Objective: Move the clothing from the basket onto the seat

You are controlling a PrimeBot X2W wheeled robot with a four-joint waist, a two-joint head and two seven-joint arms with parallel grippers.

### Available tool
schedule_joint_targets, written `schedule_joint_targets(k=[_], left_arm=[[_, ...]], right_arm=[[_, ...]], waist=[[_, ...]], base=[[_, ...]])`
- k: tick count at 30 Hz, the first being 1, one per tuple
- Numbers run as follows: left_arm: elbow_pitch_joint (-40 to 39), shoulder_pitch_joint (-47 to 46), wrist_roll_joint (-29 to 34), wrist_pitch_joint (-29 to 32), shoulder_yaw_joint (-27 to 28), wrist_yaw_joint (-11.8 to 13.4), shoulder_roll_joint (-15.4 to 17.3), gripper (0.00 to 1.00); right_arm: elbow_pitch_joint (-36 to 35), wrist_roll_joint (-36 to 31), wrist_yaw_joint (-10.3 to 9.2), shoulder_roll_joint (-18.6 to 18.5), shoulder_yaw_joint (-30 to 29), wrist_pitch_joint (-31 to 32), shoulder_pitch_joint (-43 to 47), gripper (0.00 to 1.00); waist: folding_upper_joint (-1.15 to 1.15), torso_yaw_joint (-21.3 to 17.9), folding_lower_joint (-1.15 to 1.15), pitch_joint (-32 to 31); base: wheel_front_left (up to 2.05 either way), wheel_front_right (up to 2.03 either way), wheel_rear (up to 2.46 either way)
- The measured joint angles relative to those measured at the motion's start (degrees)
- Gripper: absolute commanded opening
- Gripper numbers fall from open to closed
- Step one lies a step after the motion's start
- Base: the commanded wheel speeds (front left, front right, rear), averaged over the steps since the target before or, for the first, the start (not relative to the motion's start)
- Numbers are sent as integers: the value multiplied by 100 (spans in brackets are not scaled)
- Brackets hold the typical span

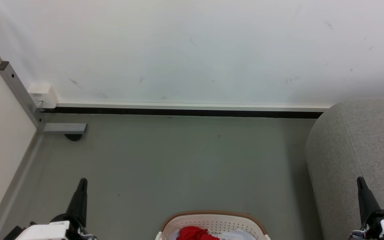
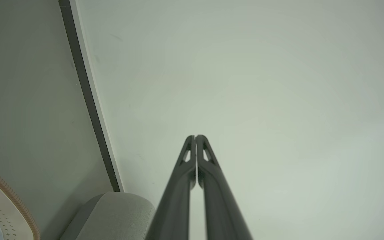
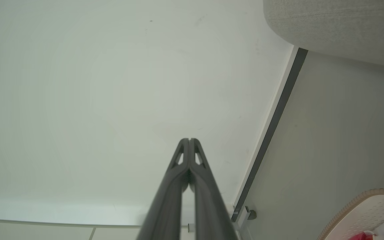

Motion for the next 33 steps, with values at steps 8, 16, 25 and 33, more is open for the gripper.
schedule_joint_targets(k=[8, 16, 25, 33], left_arm=[[0, 0, 0, 0, -2, 0, 0, 0], [0, 0, 0, 0, -2, -1, 0, 0], [0, 0, 0, 0, -2, 0, 0, 0], [0, 0, 0, 0, -1, 0, 0, 0]], right_arm=[[0, 0, 0, 0, 0, 0, 0, 0], [0, 0, 0, 0, 0, 0, 0, 0], [0, 0, 0, 0, 0, 0, 0, 0], [0, 0, 1, 0, 0, 0, 0, 0]], waist=[[0, 0, 0, 0], [0, 0, 0, 0], [0, 0, 0, 0], [0, 0, 0, 0]], base=[[0, 0, 0], [0, 0, 0], [0, 0, 0], [0, 0, 0]])
